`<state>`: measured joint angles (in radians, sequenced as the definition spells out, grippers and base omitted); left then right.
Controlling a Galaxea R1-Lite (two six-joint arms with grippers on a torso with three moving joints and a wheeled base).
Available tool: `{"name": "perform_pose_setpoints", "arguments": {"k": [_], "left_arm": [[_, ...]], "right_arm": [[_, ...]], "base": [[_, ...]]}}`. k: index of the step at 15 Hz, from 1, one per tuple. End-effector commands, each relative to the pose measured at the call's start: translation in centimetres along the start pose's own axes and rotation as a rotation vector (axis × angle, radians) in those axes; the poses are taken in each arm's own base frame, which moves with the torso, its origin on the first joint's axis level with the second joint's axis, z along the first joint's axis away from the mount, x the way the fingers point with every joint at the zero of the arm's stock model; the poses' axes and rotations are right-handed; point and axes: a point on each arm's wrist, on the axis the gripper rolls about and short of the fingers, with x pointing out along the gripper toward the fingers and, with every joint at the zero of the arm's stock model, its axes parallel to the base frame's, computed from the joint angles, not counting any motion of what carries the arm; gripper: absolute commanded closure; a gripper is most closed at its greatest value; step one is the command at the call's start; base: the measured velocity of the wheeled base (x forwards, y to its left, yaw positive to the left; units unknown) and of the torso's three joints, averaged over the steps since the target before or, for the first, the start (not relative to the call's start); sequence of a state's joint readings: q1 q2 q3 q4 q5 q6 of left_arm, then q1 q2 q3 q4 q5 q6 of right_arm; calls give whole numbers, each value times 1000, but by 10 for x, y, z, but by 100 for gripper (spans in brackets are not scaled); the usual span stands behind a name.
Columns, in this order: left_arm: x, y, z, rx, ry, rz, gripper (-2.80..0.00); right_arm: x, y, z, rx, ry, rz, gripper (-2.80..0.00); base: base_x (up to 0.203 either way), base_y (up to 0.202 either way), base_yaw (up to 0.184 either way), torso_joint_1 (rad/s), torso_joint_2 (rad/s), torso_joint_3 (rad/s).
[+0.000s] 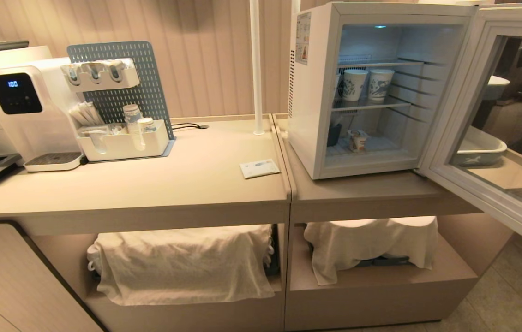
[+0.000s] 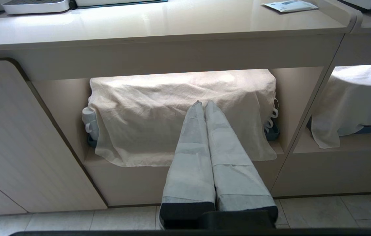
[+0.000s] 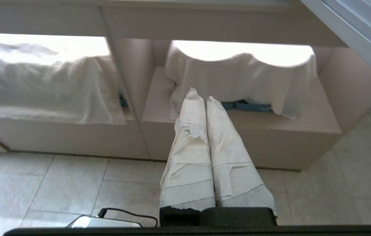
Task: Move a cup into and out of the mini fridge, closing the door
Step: Take the yoghurt out of the freezer
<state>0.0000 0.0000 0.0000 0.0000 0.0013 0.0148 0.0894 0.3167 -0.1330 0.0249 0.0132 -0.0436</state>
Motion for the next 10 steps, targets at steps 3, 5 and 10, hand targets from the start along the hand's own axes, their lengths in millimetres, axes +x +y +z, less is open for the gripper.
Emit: {"name": "perform_pose_setpoints", "arguments": {"k": [3, 5, 10], "left_arm": [[0, 0, 0, -1, 0, 0, 0], [0, 0, 0, 0, 0, 0, 0], [0, 0, 0, 0, 1, 0, 0]], "right_arm": [[5, 1, -27, 0, 53, -15, 0], [5, 1, -31, -11, 84, 6, 0], [7, 1, -36, -27, 72, 6, 0]], "base": [[0, 0, 0, 0, 0, 0], [0, 0, 0, 0, 0, 0], [0, 0, 0, 0, 0, 0]]}}
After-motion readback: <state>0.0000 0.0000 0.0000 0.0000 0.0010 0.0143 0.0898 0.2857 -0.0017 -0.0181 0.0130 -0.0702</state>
